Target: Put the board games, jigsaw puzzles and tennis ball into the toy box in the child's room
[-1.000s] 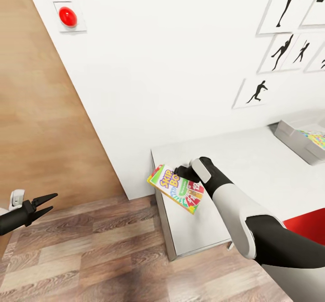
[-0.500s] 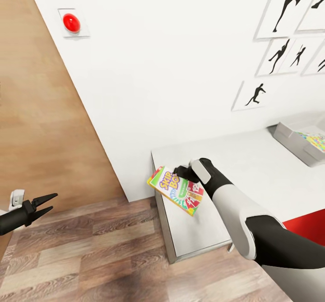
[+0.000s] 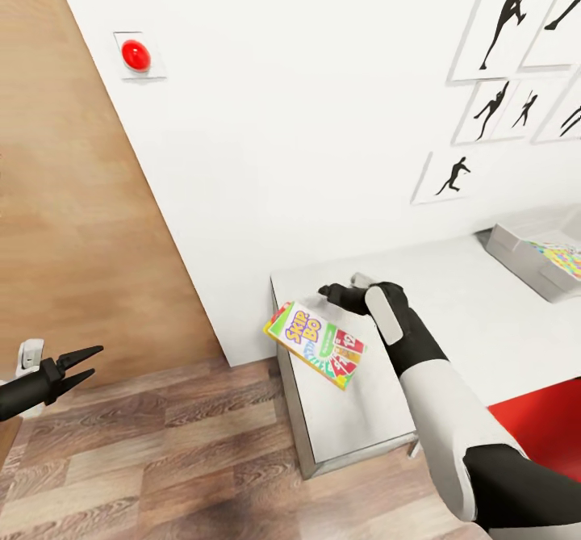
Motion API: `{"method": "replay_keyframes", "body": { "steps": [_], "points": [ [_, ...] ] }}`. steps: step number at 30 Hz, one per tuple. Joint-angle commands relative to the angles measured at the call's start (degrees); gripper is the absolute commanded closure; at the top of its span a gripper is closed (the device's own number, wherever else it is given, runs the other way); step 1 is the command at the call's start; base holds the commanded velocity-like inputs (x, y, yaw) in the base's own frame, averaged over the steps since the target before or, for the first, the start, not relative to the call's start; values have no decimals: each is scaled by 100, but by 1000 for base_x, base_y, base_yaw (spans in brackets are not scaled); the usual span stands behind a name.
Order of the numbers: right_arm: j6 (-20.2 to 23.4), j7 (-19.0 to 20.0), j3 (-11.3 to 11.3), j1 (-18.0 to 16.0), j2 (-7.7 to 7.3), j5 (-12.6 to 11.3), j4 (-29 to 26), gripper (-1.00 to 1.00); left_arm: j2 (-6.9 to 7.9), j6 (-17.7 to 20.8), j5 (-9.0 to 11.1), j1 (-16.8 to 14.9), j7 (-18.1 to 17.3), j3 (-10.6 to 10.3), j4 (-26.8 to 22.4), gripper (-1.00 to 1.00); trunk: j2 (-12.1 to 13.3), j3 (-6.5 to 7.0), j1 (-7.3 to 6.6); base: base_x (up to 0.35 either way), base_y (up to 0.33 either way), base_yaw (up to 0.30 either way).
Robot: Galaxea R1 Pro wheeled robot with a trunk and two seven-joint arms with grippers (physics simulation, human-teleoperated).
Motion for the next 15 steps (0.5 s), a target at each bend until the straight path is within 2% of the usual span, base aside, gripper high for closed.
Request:
{"method": "replay_keyframes", "body": {
  "steps": [1, 7, 8, 12, 13, 15],
  "points": [
    [66, -30, 8, 68, -34, -72, -167, -100, -1, 21, -17, -5, -26, 6, 0, -100, -10, 0, 4, 0, 0, 0],
    [383, 301, -30, 664, -170, -115, -1287, -100, -5, 21, -17, -5, -26, 6, 2, -100, -10, 54, 4, 0, 0, 0],
    [480, 500, -58, 929, -193, -140, -1683, -100, -5, 21, -17, -5, -26, 6, 3, -100, -10, 63, 4, 0, 0, 0],
    [595, 1041, -221, 1504, -254, -208, -2345, -100, -10, 16, -17, -5, -23, 6, 3, -100, -10, 100, 4, 0, 0, 0],
    [610, 1375, -348, 1790, -307, -231, -2593, -100, -15, 15, -19, -5, -21, 6, 2, -100, -10, 109, 4, 0, 0, 0],
    [613, 1750, -478, 2073, -365, -245, -2792, -100, -20, 14, -21, -5, -16, -2, 3, -100, -10, 127, 4, 0, 0, 0]
  ]
}}
